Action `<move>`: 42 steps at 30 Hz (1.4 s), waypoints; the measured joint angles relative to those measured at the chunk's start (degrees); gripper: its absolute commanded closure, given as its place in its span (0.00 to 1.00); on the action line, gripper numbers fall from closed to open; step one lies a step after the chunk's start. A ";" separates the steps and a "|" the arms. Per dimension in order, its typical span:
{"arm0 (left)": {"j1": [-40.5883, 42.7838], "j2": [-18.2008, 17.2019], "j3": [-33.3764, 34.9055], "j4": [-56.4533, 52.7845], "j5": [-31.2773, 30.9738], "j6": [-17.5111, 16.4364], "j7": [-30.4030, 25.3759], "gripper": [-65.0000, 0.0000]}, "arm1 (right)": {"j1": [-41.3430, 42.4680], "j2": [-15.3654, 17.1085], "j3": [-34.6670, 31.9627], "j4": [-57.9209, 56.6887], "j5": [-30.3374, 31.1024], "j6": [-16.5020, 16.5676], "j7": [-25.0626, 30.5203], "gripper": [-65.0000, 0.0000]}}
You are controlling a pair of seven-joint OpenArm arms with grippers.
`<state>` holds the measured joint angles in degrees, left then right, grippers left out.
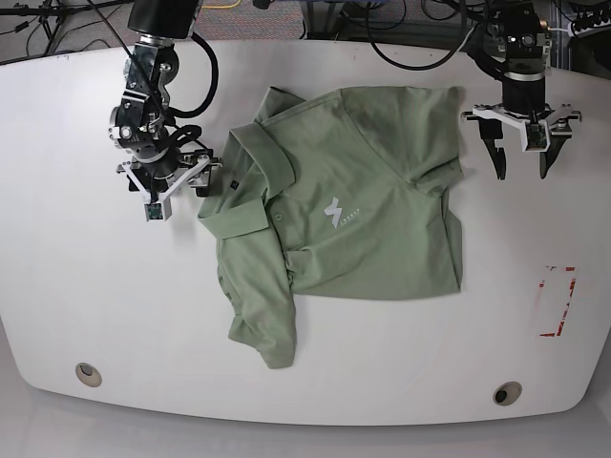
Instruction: Fold the T-shirt properly
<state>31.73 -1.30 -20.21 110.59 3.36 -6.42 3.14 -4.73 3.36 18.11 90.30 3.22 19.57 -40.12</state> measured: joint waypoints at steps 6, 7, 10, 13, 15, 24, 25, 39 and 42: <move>0.02 0.00 0.22 0.00 0.00 -0.04 0.07 0.41 | -0.24 0.50 0.72 0.50 -3.28 0.44 -0.59 0.32; 0.00 0.00 0.22 -0.02 0.00 -0.02 0.04 0.41 | -0.42 0.68 0.83 0.68 -3.30 0.44 -0.59 0.32; 0.02 0.00 0.24 0.00 0.00 -0.04 0.07 0.41 | -0.81 1.09 0.81 1.01 -2.84 0.37 -0.76 0.31; 0.17 0.00 0.22 -0.02 0.02 -0.04 0.11 0.41 | -1.64 1.31 0.79 1.90 0.55 -0.28 -1.84 0.30; 0.17 -0.04 0.22 0.00 0.02 -0.02 0.11 0.41 | -2.32 1.49 0.68 2.40 2.84 -0.20 -2.19 0.30; 0.50 -0.46 0.22 0.00 0.07 -0.04 -0.15 0.41 | -1.53 1.73 -7.72 2.16 15.06 0.04 -1.92 0.30; 0.48 -0.46 0.22 -0.04 0.07 -0.07 -0.07 0.41 | -1.55 1.73 -7.69 2.16 15.04 0.00 -1.92 0.30; -0.28 -0.63 0.22 -1.77 0.44 -0.46 2.01 0.41 | -2.49 2.16 -6.95 1.84 13.53 -1.14 -1.36 0.30; -0.26 -0.63 0.15 -1.77 0.44 -0.46 2.03 0.41 | -2.47 2.16 -6.95 1.84 13.53 -1.14 -1.49 0.30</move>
<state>31.46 -1.93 -20.05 108.81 3.79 -6.87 5.17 -7.20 5.52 11.16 92.14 16.75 18.44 -41.60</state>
